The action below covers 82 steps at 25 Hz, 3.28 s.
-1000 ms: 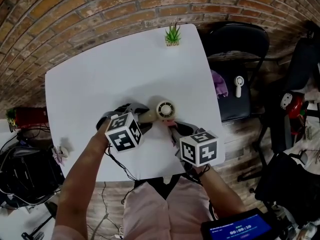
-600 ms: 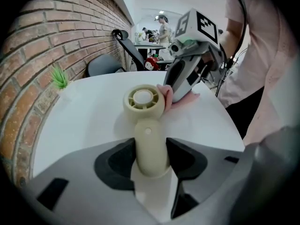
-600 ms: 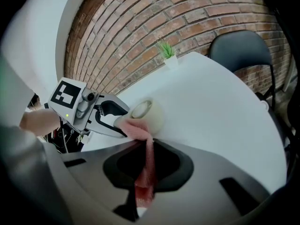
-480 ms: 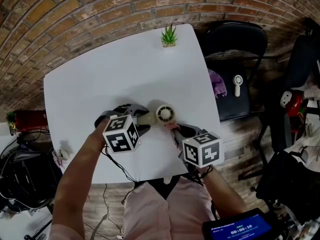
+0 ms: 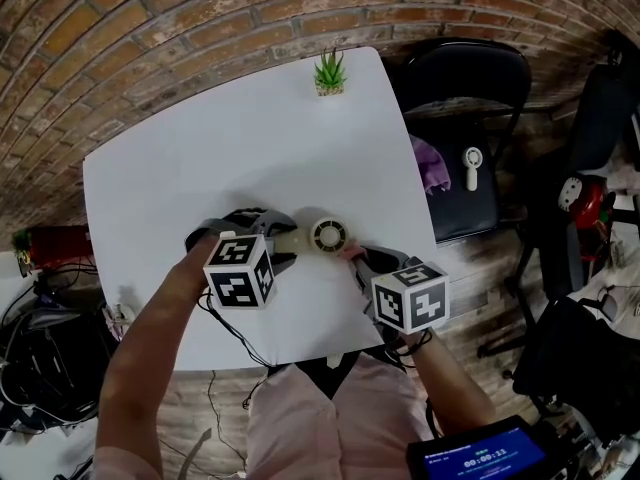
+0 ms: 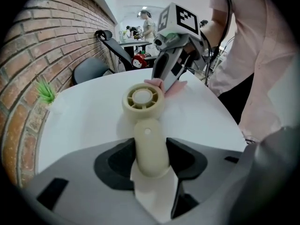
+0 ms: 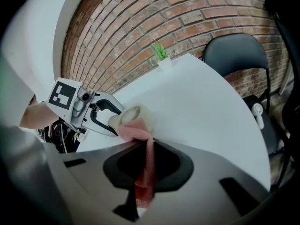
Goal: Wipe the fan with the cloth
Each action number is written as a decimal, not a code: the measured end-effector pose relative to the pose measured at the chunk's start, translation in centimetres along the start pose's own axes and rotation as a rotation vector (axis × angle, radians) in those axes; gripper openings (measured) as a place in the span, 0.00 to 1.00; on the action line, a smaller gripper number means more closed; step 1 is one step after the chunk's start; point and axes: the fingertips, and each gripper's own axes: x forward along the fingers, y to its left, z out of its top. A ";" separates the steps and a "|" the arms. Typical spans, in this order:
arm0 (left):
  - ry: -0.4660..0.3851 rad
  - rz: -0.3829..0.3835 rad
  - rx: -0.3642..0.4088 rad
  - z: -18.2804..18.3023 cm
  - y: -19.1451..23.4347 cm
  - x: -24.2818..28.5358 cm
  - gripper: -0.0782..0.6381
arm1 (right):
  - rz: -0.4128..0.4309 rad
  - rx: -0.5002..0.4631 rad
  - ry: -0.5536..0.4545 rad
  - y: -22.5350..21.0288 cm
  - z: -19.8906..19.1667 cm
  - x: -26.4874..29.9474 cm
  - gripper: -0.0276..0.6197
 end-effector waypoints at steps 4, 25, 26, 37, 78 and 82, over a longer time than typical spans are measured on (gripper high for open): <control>0.017 -0.014 0.050 0.1 -0.2 0.1 0.41 | 0.001 -0.006 0.006 -0.3 -0.1 -0.2 0.09; 0.140 -0.047 0.407 1.4 -1.3 0.5 0.40 | -0.026 -0.198 0.065 -1.3 0.3 -1.0 0.09; 0.149 -0.051 0.429 1.4 -1.4 0.6 0.40 | -0.025 -0.210 0.070 -1.3 0.3 -1.0 0.09; 0.212 -0.067 0.599 1.6 -2.0 0.8 0.40 | 0.014 -0.330 0.115 -0.1 0.1 -0.6 0.09; 0.325 -0.065 0.742 1.6 -2.7 1.3 0.39 | 0.276 -0.815 0.223 3.0 -0.2 1.0 0.09; 0.308 -0.043 0.687 1.5 -2.5 1.3 0.38 | 0.268 -0.808 0.230 2.2 -0.7 0.1 0.09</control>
